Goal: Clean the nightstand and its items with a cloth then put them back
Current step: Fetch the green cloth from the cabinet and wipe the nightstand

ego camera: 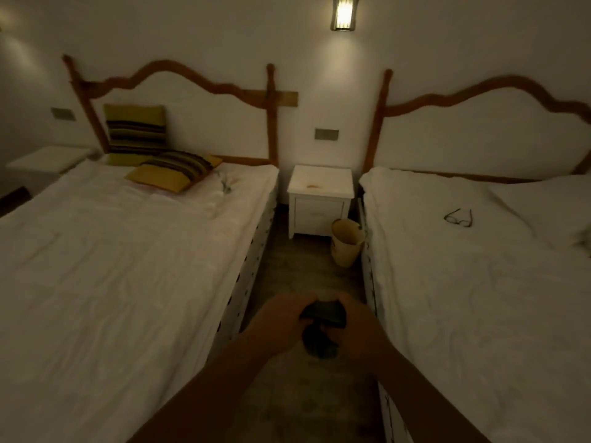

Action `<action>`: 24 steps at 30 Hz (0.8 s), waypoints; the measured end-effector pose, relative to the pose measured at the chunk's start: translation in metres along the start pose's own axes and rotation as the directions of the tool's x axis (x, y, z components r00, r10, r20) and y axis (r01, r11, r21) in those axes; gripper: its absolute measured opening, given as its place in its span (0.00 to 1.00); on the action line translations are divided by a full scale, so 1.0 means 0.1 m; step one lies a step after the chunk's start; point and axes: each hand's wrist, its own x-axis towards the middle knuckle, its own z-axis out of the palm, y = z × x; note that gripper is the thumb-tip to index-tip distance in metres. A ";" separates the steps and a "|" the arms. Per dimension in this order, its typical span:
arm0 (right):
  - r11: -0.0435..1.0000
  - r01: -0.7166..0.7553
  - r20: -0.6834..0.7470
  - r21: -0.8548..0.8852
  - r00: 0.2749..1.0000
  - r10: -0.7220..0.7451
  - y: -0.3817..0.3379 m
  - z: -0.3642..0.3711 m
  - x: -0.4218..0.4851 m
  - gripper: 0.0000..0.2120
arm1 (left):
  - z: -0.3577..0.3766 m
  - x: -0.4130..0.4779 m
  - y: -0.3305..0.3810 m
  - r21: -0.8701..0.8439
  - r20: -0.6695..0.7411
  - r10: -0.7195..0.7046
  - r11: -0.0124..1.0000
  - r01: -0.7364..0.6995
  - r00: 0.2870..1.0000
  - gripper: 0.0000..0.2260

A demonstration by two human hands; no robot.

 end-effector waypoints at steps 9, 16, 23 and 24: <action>0.996 0.040 -0.011 0.085 0.999 -0.040 0.71 -0.90 2.57 0.21 | -0.39 2.80 -0.18 -0.045 -0.034 0.003 0.999 -0.004 0.999 0.11; 0.989 0.126 0.012 0.075 0.992 -0.127 0.83 -1.47 4.42 0.15 | -0.90 4.48 -0.51 -0.018 -0.107 -0.078 0.997 0.076 0.991 0.09; 0.997 0.080 -0.043 0.003 0.996 -0.080 1.04 -1.52 6.18 0.11 | -1.30 5.96 -1.18 -0.167 -0.105 -0.124 0.980 0.105 0.987 0.14; 0.998 0.054 -0.037 -0.013 0.998 -0.054 1.10 -1.49 6.49 0.10 | -1.32 6.24 -1.33 -0.198 -0.101 -0.119 0.975 0.097 0.988 0.14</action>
